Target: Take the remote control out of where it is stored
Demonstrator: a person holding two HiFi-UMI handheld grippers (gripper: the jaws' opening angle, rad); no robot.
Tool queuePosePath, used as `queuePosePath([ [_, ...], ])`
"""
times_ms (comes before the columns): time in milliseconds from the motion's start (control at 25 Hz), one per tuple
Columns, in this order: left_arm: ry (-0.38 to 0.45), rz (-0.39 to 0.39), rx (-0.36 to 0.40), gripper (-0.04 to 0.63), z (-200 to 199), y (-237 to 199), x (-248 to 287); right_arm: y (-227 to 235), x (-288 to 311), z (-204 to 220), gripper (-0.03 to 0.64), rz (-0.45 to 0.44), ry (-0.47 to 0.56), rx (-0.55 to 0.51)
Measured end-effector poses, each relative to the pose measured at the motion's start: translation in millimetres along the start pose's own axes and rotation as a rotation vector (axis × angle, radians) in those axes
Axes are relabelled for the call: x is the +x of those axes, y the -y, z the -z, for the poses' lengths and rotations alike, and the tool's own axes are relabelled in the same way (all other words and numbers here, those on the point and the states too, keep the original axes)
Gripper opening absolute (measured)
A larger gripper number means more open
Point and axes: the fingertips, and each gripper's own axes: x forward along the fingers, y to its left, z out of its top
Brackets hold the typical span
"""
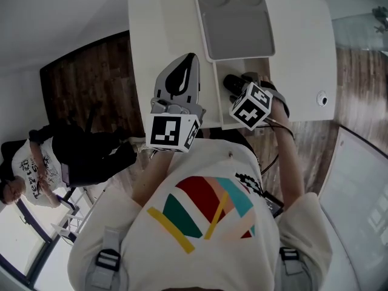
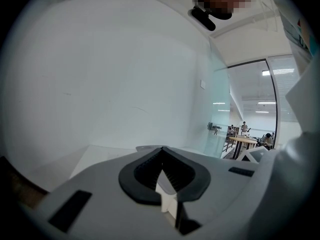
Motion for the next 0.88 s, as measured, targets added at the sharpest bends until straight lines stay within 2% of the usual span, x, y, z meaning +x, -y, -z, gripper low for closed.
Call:
queuePosePath([
  [280,0.004,-0.012,-0.01,0.006,0.4,-1.8,-0.2,1.2,3.3,2.2,0.317,0.002,-0.027,-0.01],
  [640,0.011,0.013,0.011,0.006,-5.5,0.4,0.3,1.7,-0.4,-2.5,0.25,-0.002,-0.038,-0.016],
  [880,0.017,0.014,0.021,0.006,-6.7,1.4,-0.8,3.2,-2.4,-1.7,0.247,0.006,-0.026,0.055],
])
